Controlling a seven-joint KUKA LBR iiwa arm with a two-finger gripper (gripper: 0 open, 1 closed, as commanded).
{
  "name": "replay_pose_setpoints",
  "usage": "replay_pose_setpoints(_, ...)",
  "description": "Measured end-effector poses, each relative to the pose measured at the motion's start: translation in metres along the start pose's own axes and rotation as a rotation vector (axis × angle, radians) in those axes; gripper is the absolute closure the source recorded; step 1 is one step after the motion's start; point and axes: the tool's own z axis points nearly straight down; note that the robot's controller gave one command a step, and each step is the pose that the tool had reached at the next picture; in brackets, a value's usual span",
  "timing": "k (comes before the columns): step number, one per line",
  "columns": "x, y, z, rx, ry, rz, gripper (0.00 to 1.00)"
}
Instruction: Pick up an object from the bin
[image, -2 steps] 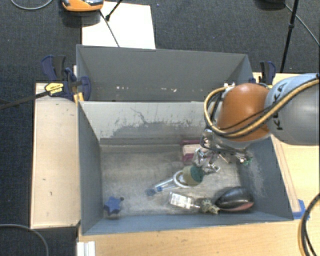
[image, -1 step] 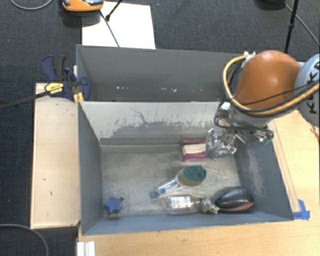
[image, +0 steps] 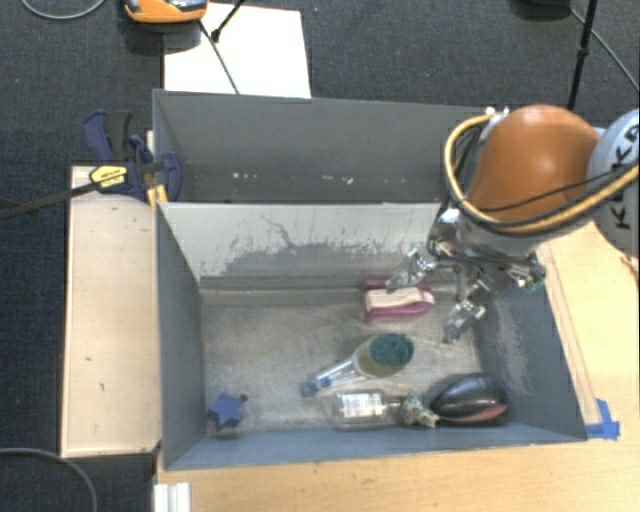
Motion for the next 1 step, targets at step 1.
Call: replay_pose_setpoints(1,-0.0245,0.0212,0.0888,-0.005,0.004,-0.198,0.0)
